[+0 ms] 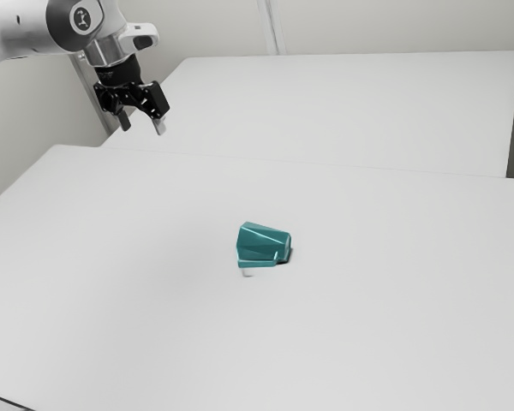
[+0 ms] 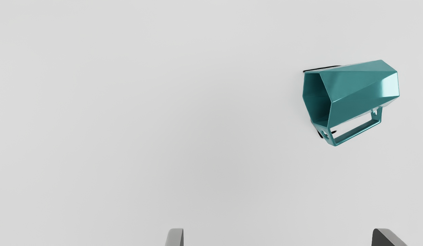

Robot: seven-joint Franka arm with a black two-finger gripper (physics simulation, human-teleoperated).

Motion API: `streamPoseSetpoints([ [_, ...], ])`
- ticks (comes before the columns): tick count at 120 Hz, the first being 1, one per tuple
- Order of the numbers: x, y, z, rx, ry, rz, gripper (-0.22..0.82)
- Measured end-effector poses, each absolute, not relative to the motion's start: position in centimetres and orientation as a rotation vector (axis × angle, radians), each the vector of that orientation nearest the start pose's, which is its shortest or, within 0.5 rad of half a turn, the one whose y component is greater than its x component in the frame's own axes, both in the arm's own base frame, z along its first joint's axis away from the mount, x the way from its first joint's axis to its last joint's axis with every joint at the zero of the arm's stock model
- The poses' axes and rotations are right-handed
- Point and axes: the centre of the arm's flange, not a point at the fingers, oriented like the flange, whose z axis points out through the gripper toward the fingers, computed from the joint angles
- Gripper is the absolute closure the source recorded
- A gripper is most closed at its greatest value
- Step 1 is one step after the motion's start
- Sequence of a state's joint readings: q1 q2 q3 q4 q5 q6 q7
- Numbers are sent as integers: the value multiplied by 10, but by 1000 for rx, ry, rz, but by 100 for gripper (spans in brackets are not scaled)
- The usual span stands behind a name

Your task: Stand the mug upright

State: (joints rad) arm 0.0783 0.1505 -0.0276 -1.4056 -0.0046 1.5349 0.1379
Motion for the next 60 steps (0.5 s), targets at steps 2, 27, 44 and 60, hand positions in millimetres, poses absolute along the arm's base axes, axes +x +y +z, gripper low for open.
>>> streamPoseSetpoints([
  [2,597,31,612,-3150,136,32,0],
  [27,597,31,612,-3153,129,33,0],
  [44,596,34,610,-3151,115,42,0],
  [60,597,40,593,-3215,81,73,0],
])
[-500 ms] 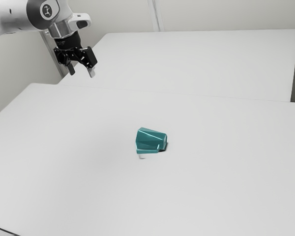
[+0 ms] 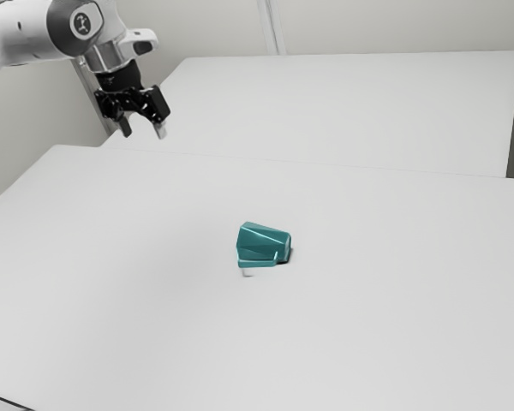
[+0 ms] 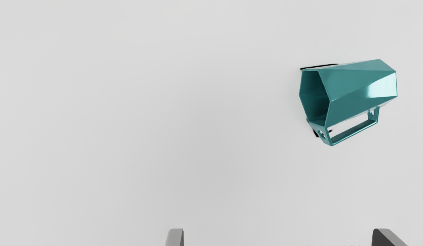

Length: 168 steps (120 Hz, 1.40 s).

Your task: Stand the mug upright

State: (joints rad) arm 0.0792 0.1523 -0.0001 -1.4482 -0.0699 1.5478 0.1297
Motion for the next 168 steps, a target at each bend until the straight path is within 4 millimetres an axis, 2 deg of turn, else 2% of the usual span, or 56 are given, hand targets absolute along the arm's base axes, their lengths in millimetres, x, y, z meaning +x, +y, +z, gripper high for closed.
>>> streamPoseSetpoints([
  [14,591,70,555,-3400,-70,148,0],
  [20,589,76,540,-3472,-107,153,0],
  [29,591,73,523,-3559,-115,124,0],
  [50,592,65,467,-3732,-150,20,0],
  [61,593,67,447,-3785,-154,-42,0],
  [75,584,69,413,-3846,-157,-61,0],
  [89,577,66,392,-3876,-85,-83,0],
  [99,581,62,368,-3912,-55,-86,0],
  [117,588,50,347,-3947,51,-152,0],
  [145,595,23,332,-3954,168,-239,0],
  [168,590,16,308,-3975,73,-223,0],
])
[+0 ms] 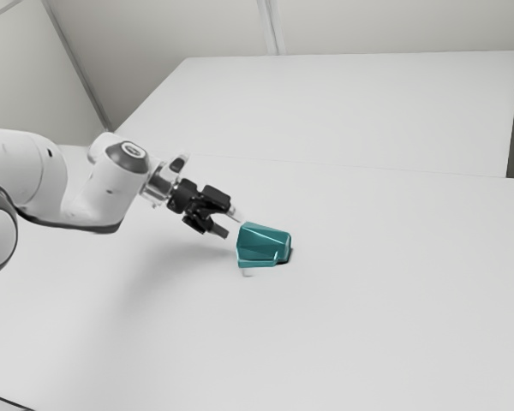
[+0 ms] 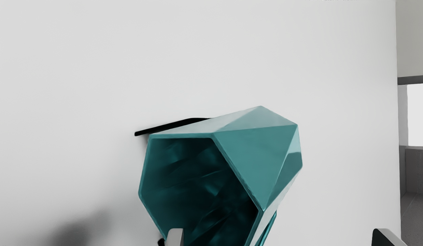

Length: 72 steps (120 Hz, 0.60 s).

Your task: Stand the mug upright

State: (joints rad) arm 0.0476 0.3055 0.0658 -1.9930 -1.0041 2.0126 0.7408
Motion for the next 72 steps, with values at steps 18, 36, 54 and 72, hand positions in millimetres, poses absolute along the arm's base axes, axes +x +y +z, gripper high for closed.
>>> streamPoseSetpoints([
  [18,591,14,298,2275,4,131,0],
  [36,593,4,293,2242,30,131,0],
  [54,593,-3,287,2206,62,126,1],
  [72,593,-11,286,2188,63,121,26],
])
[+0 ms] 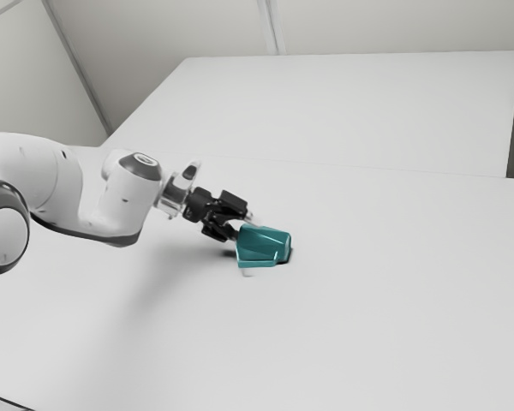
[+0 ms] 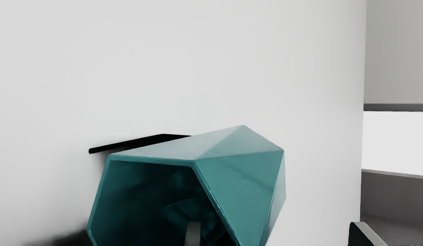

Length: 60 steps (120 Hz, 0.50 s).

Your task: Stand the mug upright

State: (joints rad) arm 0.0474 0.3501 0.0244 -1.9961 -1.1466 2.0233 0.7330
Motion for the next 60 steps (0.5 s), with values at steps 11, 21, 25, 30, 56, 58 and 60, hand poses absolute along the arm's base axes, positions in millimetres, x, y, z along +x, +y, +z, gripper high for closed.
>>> streamPoseSetpoints([
  [11,593,-10,286,2184,65,122,47],
  [21,594,-10,287,2183,64,126,59],
  [25,594,-10,288,2183,61,128,63],
  [30,595,-10,289,2183,57,132,66],
  [56,595,-12,299,2173,31,144,74],
  [58,595,-11,301,2171,29,146,75],
  [60,595,-10,303,2169,26,149,75],
])
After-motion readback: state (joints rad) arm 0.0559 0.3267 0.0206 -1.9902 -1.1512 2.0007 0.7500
